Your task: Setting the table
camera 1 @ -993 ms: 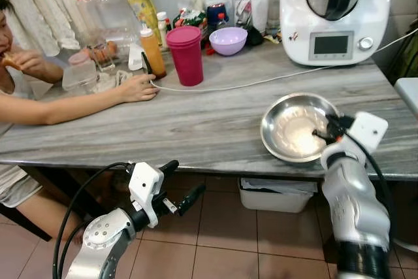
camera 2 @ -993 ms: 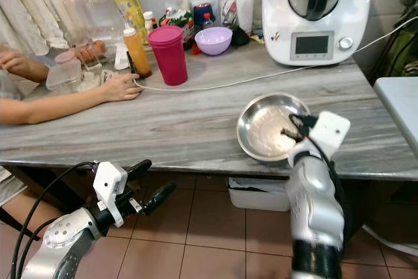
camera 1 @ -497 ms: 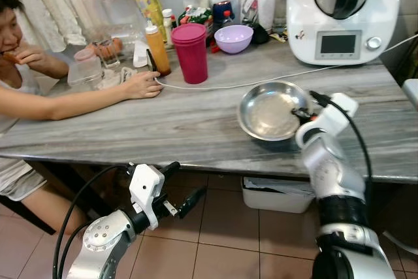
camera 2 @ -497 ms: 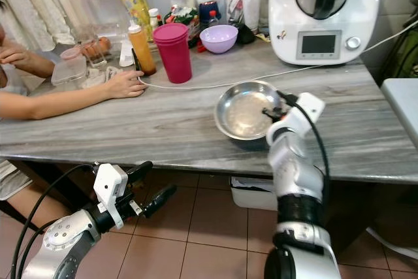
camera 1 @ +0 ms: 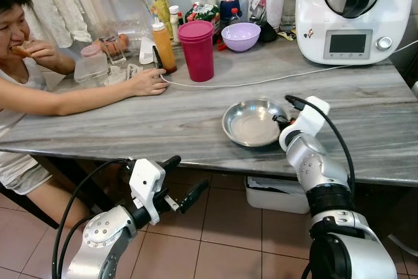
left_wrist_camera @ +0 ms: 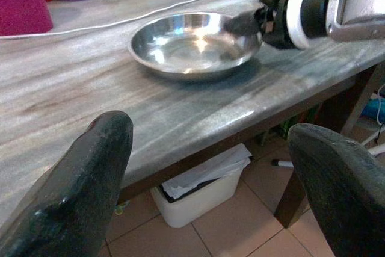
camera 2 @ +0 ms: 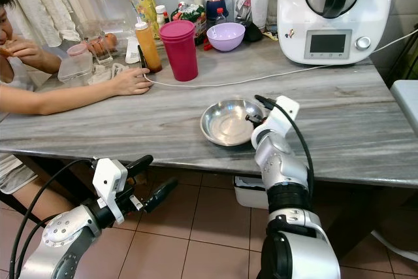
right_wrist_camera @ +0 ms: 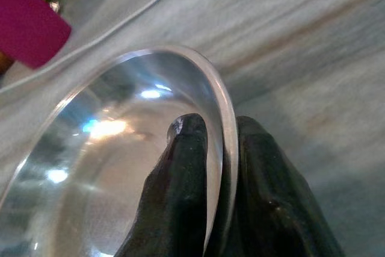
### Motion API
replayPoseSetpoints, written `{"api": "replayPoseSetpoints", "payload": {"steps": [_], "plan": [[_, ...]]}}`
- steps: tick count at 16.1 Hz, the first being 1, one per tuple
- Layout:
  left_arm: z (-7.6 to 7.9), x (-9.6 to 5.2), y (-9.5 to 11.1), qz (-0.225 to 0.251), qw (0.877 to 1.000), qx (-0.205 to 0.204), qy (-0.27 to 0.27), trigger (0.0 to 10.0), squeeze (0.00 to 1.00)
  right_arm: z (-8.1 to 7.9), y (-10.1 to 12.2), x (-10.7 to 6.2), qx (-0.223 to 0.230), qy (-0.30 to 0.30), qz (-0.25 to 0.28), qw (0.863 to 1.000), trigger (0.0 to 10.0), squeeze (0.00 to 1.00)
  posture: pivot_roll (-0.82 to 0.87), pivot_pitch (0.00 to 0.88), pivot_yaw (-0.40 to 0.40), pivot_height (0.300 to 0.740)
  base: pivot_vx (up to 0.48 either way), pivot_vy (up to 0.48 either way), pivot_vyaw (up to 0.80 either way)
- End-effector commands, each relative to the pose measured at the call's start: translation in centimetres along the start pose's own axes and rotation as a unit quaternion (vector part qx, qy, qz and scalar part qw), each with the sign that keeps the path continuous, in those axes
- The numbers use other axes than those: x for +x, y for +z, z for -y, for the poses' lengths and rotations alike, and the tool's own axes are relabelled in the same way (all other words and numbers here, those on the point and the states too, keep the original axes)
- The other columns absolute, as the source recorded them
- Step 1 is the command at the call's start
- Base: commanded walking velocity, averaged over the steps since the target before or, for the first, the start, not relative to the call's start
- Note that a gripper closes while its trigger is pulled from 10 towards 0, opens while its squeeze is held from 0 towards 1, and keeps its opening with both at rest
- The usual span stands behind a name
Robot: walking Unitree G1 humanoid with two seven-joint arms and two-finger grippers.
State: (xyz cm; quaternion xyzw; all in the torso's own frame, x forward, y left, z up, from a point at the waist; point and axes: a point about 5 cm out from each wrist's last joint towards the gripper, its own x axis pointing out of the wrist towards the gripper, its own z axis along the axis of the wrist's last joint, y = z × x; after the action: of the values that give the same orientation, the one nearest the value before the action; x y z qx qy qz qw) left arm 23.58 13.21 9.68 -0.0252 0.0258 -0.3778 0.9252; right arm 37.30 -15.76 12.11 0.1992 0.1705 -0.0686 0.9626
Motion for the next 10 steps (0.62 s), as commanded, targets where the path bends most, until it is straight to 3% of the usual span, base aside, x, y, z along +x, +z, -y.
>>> {"api": "replayPoseSetpoints", "payload": {"steps": [1, 4, 5, 9, 10], "plan": [[-0.2, 0.1, 0.7, 0.004, 1.000, 0.008, 0.001, 10.0, 0.00, -1.2, 0.0, 0.2, -0.010, 0.017, -0.005, 1.000, 10.0, 0.70, -0.21, 0.032, 0.125, 0.740, 0.000, 0.000, 0.00], [-0.2, 0.2, 0.8, 0.006, 1.000, 0.007, 0.003, 10.0, 0.00, -1.5, -0.5, 0.3, -0.011, 0.025, -0.018, 0.999, 10.0, 0.70, -0.21, 0.030, 0.124, 0.740, 0.000, 0.000, 0.00], [-0.2, 0.2, 0.9, 0.006, 1.000, 0.007, 0.003, 10.0, 0.00, -1.6, -0.6, 0.4, -0.009, 0.029, -0.018, 0.999, 10.0, 1.00, -0.21, 0.030, 0.124, 0.740, 0.000, 0.000, 0.00], [-0.2, 0.2, 0.9, 0.006, 1.000, 0.006, 0.006, 10.0, 0.00, -1.7, 0.3, 0.1, -0.016, 0.039, 0.018, 0.999, 10.0, 1.00, -0.20, 0.029, 0.126, 0.740, 0.000, 0.000, 0.00], [-0.2, 0.2, 0.8, 0.006, 1.000, 0.006, 0.008, 10.0, 0.00, -1.0, 1.1, -0.4, -0.066, 0.028, 0.056, 0.996, 10.0, 1.00, -0.20, 0.026, 0.125, 0.740, 0.000, 0.000, 0.00]]}}
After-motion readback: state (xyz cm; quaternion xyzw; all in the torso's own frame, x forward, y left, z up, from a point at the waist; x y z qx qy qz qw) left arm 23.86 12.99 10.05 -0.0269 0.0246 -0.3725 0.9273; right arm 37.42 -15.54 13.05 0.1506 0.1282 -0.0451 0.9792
